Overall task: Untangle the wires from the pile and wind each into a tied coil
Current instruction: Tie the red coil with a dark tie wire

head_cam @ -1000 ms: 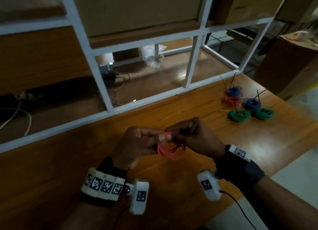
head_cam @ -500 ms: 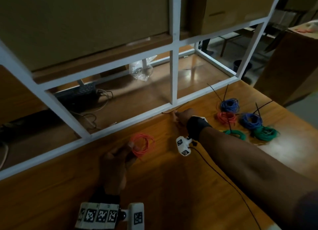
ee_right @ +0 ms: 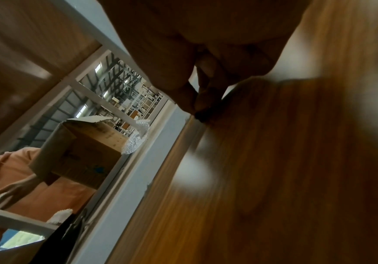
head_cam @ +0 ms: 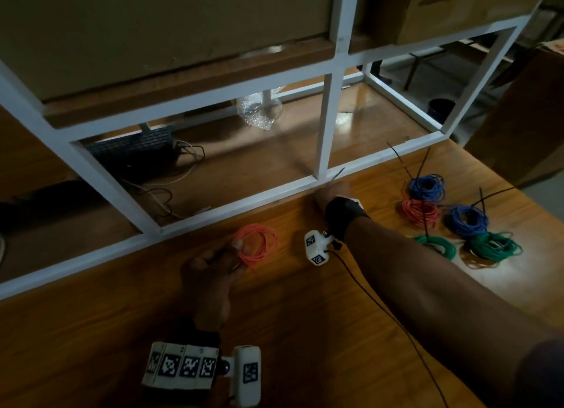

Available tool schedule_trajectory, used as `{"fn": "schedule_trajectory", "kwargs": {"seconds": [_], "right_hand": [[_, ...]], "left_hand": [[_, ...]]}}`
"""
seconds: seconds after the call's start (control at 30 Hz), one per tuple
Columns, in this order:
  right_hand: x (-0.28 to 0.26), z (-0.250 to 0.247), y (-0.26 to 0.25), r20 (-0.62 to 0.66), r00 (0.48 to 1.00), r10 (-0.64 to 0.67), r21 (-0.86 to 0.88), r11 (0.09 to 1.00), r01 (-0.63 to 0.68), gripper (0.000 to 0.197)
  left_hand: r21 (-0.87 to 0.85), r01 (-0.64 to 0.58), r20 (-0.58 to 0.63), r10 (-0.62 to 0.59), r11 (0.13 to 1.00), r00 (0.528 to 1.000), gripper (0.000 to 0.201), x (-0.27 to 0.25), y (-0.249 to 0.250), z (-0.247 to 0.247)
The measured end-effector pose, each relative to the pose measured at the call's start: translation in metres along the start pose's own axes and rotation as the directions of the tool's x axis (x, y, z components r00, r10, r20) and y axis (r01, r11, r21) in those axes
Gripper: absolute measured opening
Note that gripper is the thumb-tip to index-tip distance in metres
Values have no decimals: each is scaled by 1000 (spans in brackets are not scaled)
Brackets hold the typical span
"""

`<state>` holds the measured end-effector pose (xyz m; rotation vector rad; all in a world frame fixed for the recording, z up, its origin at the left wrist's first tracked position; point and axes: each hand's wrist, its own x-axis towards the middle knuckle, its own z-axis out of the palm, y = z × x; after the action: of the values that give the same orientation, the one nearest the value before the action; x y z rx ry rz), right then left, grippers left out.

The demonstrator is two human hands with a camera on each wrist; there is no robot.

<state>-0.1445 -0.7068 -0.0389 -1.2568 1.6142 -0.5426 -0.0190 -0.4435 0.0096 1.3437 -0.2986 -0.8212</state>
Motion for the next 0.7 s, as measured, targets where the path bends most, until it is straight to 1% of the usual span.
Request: {"fn": "schedule_trajectory", "kwargs": {"seconds": [0.07, 0.17, 0.23, 0.33, 0.4, 0.43, 0.5, 0.53, 0.57, 0.63, 0.7], "right_hand": [[-11, -3, 7, 36, 999, 28, -25, 999, -27, 8], [-30, -9, 20, 81, 996, 38, -118, 993, -28, 13], [-39, -11, 31, 131, 991, -13, -222, 974, 42, 17], [-55, -19, 49, 213, 975, -71, -381, 912, 149, 22], [-70, -25, 62, 256, 958, -127, -458, 857, 236, 24], [-80, -28, 66, 275, 949, -156, -483, 831, 277, 22], [-97, -35, 74, 316, 930, -188, -499, 801, 332, 16], [-104, -38, 78, 325, 923, -205, -485, 802, 349, 16], [-111, -41, 80, 319, 921, -223, -455, 816, 356, 18], [-119, -47, 84, 258, 930, -262, -401, 846, 350, 21], [-122, -49, 85, 241, 923, -300, -400, 836, 376, 19]], "left_hand": [[5, 16, 17, -16, 1000, 1000, 16, 0, -3, -1], [5, 44, 42, -44, 999, 998, 10, -3, -8, -5], [-1, 65, 62, -64, 998, 996, 15, -7, -11, -9], [3, 88, 71, -88, 996, 994, 24, -12, -15, -16], [23, 99, 68, -100, 995, 993, 25, -15, -19, -19], [38, 103, 64, -105, 994, 992, 23, -16, -21, -21], [60, 114, 64, -117, 992, 991, 21, -18, -24, -22], [63, 119, 67, -123, 991, 990, 22, -19, -24, -22], [64, 124, 67, -128, 990, 990, 23, -20, -24, -23], [56, 120, 67, -124, 991, 990, 24, -21, -26, -22], [44, 114, 69, -117, 992, 991, 24, -21, -27, -20]]}}
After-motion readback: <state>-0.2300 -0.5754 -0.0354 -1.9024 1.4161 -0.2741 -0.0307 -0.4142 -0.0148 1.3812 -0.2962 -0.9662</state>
